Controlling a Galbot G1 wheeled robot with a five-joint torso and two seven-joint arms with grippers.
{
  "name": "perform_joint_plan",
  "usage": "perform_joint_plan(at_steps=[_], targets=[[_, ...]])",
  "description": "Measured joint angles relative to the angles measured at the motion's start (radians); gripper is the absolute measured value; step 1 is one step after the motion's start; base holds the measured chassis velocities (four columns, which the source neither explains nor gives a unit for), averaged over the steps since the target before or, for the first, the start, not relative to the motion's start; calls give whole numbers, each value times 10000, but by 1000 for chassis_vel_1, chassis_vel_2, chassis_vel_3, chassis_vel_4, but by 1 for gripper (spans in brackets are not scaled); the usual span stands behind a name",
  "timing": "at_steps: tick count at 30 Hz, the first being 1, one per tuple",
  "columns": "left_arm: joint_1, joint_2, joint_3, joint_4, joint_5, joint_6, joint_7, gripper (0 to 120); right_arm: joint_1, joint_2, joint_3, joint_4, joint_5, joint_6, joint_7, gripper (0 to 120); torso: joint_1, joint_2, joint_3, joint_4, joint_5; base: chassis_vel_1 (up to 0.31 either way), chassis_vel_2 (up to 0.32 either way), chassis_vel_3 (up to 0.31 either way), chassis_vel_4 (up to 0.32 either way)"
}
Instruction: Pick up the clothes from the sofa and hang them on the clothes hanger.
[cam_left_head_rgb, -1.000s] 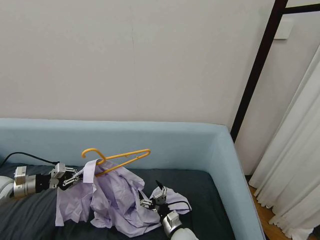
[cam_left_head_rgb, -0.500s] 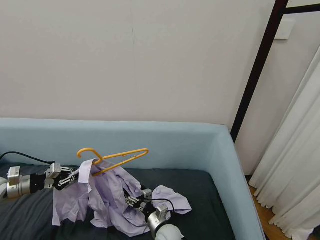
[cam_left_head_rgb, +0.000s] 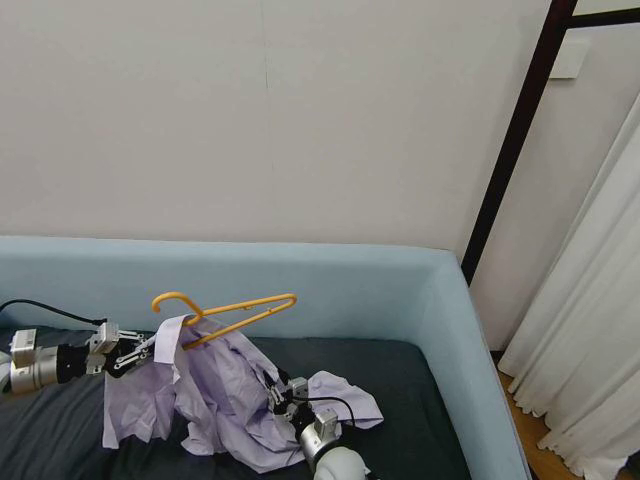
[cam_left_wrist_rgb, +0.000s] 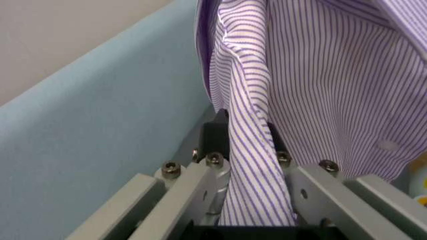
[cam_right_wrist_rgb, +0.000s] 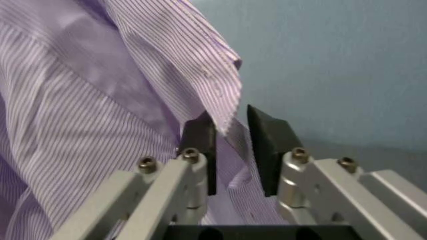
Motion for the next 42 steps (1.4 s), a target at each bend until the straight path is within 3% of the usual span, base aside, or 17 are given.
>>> perform_joint_plan(at_steps=[5,9,17,23,31,42], targets=[[-86,-81,29,50,0,-24,48,2,65,-325,51,404,-65,-157,-23,0,0,0,0,1,1,0,0,0,0],[-194,-158,79,111,0,-41,132,2,121,-891,60,1036,37,-548,-56,0,0,0,0,1,2,0,0,0,0],[-470,-443,202,282,0,-184,449,2,1134,-3075,56,3098,970,-2158,-63,0,0,0,0,-1,3,0,0,0,0],[-610,-579,331,251,36,-203,621,2,1884,-3905,-112,3711,1354,-2895,-58,0,0,0,0,0,2,0,0,0,0],[-1476,-775,1412,355,366,-229,925,2,2805,-5093,-259,4878,2103,-3874,227,0,0,0,1,-1,2,0,0,0,0],[-2977,-1150,2822,979,555,-228,879,2,2989,-5905,334,6627,2265,-3918,196,0,0,0,0,-1,1,0,0,0,0]])
